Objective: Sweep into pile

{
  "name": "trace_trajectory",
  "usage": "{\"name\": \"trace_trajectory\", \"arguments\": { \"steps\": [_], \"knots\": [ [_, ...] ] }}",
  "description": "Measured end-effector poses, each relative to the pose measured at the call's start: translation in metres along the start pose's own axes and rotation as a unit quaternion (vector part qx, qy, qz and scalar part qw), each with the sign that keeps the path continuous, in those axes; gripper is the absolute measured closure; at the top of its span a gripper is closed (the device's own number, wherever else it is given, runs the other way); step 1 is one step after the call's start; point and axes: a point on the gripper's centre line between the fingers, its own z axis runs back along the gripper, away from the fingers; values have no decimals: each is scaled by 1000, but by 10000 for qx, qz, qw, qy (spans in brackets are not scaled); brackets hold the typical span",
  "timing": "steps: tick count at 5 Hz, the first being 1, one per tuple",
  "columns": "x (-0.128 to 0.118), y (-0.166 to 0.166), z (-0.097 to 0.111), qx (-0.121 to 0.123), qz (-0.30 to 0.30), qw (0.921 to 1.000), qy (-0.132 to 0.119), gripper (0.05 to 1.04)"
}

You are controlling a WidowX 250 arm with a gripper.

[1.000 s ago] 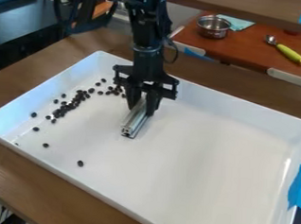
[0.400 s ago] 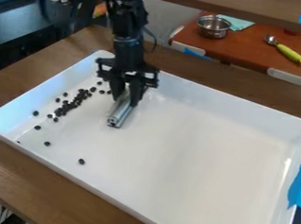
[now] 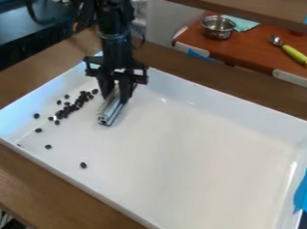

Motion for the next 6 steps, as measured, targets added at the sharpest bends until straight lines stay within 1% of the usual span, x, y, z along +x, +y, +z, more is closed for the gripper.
{"name": "trace_trajectory", "arguments": {
  "steps": [1, 2, 3, 4, 5, 6],
  "knots": [
    [6, 2, -2, -84, 553, 9983, -144, 711],
    [12, 2, -3, -168, 1276, 9913, -284, 711],
    [11, 7, -3, -330, 1620, 9857, -334, 711],
    [0, 13, -3, -395, 1742, 9835, -300, 711],
    [-12, 22, -2, -441, 1608, 9857, -242, 711],
    [-25, 37, 0, -430, 1423, 9885, -262, 711]
  ]
}}
